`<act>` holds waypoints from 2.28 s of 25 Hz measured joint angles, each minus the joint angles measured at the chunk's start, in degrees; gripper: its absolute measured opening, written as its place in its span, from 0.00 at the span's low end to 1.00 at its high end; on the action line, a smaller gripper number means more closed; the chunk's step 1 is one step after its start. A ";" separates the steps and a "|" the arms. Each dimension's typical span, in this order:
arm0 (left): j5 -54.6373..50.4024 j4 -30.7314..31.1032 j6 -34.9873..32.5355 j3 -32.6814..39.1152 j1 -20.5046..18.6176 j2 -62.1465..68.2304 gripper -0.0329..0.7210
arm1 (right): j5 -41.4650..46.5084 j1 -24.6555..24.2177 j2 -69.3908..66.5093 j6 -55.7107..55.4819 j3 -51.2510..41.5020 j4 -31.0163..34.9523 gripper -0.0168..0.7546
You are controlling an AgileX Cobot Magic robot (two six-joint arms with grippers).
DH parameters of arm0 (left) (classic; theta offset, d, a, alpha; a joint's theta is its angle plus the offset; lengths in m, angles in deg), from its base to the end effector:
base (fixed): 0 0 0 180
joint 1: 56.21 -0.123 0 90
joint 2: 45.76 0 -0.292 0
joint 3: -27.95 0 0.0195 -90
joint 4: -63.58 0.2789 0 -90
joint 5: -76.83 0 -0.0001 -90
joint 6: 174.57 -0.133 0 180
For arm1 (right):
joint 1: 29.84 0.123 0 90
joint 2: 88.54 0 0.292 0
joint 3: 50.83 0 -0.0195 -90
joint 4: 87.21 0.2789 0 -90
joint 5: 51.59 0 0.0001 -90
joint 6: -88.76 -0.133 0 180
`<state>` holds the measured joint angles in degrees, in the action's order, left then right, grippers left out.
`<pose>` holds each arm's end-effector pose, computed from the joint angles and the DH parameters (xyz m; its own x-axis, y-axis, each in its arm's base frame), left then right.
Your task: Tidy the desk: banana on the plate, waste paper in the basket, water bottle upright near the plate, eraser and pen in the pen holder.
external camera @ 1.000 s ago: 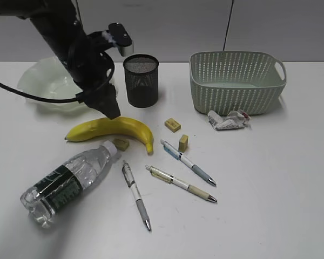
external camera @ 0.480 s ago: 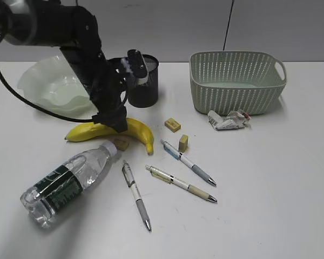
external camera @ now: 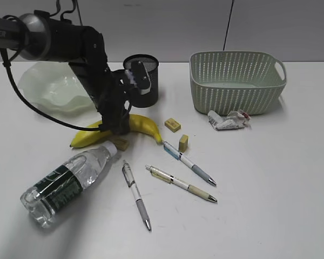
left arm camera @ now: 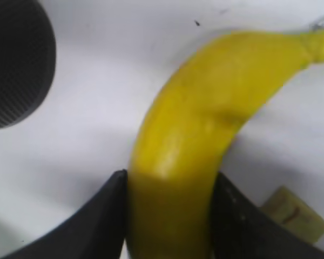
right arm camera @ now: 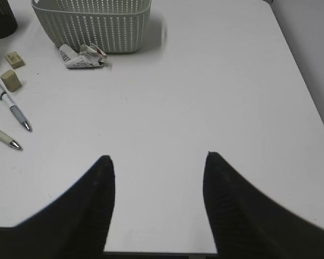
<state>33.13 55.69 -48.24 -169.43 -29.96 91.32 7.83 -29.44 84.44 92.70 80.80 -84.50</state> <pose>0.4465 -0.2343 0.0739 -0.2296 0.9374 -0.2618 0.9487 0.2756 0.1547 0.0492 0.0058 0.2774 -0.4168 -0.0475 -0.9078 -0.0626 0.9978 -0.0235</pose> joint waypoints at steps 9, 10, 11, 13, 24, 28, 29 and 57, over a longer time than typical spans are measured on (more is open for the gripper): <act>-5.61 0.24 0.00 -3.79 0.00 -2.57 0.48 | 0.00 0.00 0.00 0.00 0.00 0.00 0.57; -7.10 0.10 0.00 -4.14 0.00 -3.58 0.48 | 0.00 0.00 0.00 0.00 0.00 0.00 0.57; -8.56 0.05 0.00 -4.31 0.00 -4.59 0.48 | 0.00 0.00 0.00 0.00 0.00 0.00 0.57; -11.17 -0.14 0.16 -4.55 0.00 -7.48 0.48 | 0.00 0.00 0.00 0.00 0.00 0.00 0.57; -1.11 0.89 6.52 -5.71 -7.10 -20.95 0.48 | 0.00 0.00 0.00 0.00 0.00 0.00 0.57; 1.43 0.34 9.33 -5.71 -14.47 -17.17 0.48 | 0.00 0.00 0.00 0.00 0.00 0.00 0.57; 2.07 -0.58 9.70 -5.71 -15.95 -15.95 0.48 | 0.00 0.00 0.00 0.00 0.00 0.00 0.57; -2.58 -2.61 26.59 -5.71 -18.47 -23.36 0.72 | 0.00 0.00 0.00 0.00 0.00 0.00 0.57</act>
<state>30.56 53.08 -21.65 -175.14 -48.43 67.96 7.83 -29.44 84.44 92.70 80.80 -84.50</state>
